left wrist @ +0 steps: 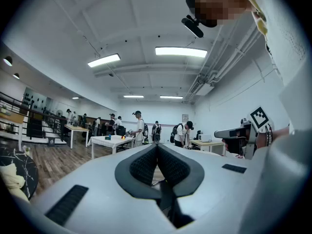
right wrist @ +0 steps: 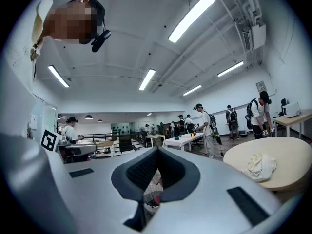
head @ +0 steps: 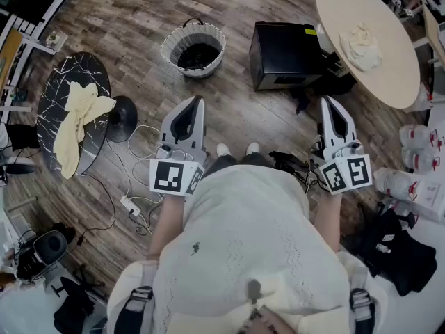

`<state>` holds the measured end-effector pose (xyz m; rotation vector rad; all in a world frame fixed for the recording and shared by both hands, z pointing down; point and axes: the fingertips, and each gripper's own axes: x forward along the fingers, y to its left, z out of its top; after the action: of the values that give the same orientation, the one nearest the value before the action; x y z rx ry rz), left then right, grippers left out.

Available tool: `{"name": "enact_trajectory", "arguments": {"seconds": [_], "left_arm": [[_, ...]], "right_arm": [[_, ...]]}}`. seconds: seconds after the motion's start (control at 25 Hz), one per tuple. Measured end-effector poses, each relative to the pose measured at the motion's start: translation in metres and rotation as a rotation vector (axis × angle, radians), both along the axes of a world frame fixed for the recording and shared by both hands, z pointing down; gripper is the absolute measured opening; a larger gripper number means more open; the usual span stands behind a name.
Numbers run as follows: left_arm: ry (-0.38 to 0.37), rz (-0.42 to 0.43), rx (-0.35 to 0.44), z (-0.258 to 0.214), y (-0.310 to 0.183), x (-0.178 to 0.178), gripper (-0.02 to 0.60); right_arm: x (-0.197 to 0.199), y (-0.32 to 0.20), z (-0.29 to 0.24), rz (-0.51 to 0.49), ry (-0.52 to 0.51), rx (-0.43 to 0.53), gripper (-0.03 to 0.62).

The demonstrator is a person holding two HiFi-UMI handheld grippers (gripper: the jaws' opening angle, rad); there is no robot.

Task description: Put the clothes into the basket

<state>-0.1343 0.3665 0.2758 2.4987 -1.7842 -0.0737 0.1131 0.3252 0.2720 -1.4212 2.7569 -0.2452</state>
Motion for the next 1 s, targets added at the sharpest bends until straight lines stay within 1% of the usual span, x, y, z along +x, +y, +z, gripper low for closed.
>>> {"name": "enact_trajectory", "arguments": {"seconds": [0.16, 0.32, 0.52, 0.68, 0.8, 1.0], "left_arm": [[0.005, 0.019, 0.0, 0.002, 0.006, -0.009, 0.021], [-0.006, 0.024, -0.002, 0.006, 0.003, -0.013, 0.021], [0.018, 0.066, -0.002, 0.009, 0.003, -0.019, 0.021], [0.006, 0.097, 0.014, 0.01, -0.001, -0.023, 0.021], [0.023, 0.105, 0.015, 0.011, -0.005, -0.028, 0.021], [0.025, 0.137, 0.03, 0.003, -0.011, -0.02, 0.021]], "right_arm": [[-0.009, 0.005, 0.001, 0.002, -0.018, 0.001, 0.006], [-0.012, 0.003, 0.003, 0.007, -0.008, 0.003, 0.006], [-0.023, 0.006, 0.006, 0.021, 0.002, 0.008, 0.006], [-0.029, 0.008, 0.006, 0.05, 0.01, 0.025, 0.006], [-0.031, 0.008, 0.008, 0.066, -0.001, 0.02, 0.006], [-0.025, 0.01, 0.007, 0.1, -0.001, 0.006, 0.006]]}}
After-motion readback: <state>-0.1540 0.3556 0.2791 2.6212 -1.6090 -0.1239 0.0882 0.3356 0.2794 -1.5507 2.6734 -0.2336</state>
